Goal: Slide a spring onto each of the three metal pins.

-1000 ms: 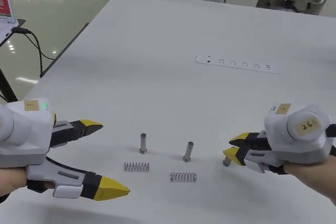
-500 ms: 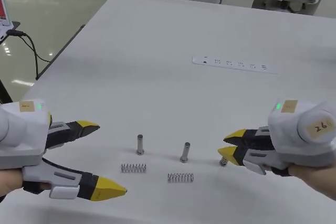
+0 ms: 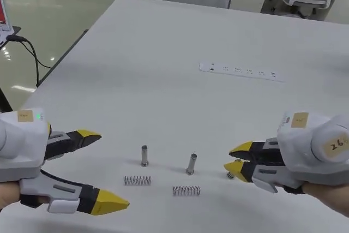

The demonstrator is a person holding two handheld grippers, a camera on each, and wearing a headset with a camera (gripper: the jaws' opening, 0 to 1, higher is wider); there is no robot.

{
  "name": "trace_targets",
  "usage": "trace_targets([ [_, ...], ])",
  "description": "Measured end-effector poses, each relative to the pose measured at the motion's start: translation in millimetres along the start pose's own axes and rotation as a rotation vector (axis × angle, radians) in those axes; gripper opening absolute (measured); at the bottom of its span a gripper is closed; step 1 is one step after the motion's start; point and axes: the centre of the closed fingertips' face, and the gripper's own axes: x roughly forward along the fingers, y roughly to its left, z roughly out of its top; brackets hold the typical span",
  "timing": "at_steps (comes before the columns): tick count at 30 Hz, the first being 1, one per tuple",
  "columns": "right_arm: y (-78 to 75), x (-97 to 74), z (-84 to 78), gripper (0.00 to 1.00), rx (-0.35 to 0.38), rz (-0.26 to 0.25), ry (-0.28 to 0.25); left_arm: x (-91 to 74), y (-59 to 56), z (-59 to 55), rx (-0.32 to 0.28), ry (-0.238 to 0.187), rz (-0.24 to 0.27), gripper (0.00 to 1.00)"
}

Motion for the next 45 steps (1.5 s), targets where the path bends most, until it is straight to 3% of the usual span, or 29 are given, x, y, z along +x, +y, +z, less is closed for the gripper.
trace_targets([
  [10, 24.7, 17.9, 5.9, 0.11, -0.154, 0.076, 0.049, -2.0, -1.0, -1.5, 0.001, 0.005, 0.001, 0.96],
  [18, 40.9, 32.4, 5.2, 0.11, -0.215, 0.130, 0.079, -2.9, -1.4, -2.5, 0.001, 0.005, 0.004, 0.96],
  [24, 45.7, 46.4, 1.0, 0.11, -0.215, 0.159, 0.097, -3.1, -1.8, -3.0, 0.002, 0.006, 0.003, 0.95],
  [29, 49.0, 59.1, -11.5, 0.11, -0.214, 0.185, 0.137, -3.6, -1.9, -3.7, 0.001, 0.006, 0.003, 0.95],
  [45, 50.3, 79.5, -36.3, 0.10, -0.173, 0.225, 0.205, -3.3, -3.0, -5.9, -0.001, 0.011, 0.005, 0.95],
])
